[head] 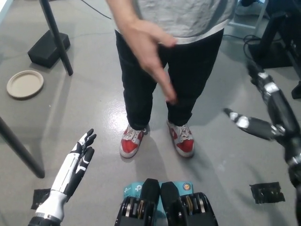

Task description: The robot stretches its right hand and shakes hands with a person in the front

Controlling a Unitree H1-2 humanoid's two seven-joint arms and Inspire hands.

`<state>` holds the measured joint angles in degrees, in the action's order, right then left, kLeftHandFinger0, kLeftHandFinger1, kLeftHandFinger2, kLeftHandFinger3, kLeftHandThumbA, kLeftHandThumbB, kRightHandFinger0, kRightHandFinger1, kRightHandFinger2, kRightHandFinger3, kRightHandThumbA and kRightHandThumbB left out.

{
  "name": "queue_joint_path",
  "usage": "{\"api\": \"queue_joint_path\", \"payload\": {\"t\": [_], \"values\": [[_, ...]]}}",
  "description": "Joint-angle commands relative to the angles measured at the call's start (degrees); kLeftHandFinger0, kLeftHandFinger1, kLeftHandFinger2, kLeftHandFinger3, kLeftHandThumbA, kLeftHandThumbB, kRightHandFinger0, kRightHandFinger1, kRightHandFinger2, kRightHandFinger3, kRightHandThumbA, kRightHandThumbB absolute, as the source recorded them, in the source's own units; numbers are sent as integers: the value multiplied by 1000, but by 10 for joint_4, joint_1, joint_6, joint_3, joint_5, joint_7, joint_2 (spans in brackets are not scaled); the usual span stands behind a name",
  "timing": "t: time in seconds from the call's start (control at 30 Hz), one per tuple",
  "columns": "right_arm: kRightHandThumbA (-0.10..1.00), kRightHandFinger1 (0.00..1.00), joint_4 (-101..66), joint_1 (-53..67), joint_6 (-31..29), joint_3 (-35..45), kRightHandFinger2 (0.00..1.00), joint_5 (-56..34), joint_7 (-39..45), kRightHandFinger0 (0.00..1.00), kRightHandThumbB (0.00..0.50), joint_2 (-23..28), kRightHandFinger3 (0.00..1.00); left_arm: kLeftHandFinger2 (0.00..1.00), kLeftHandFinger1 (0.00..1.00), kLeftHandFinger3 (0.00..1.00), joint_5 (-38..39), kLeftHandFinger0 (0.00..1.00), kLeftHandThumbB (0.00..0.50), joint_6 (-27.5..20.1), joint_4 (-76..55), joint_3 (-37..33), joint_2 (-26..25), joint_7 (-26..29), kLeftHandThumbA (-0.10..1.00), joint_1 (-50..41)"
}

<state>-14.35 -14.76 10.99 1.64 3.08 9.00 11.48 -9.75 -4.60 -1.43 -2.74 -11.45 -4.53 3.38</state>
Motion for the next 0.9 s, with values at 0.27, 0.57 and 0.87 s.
{"api": "queue_joint_path", "payload": {"t": [0.27,0.57,0.87], "values": [[925,1000,144,65,-136,19,1000,-100,34,1000,383,-14,1000,1000,1000,1000,-1,1000,162,-16,-6,3,-4,2,1000,8],[1000,1000,208,79,-153,-1,1000,-97,55,1000,368,-9,1000,1000,1000,1000,14,1000,140,-11,-10,4,2,-2,1000,-8],[933,1000,205,84,-170,-12,1000,-81,46,1000,349,-4,1000,1000,1000,1000,11,1000,141,-12,-8,4,-4,-3,1000,-9]]}}
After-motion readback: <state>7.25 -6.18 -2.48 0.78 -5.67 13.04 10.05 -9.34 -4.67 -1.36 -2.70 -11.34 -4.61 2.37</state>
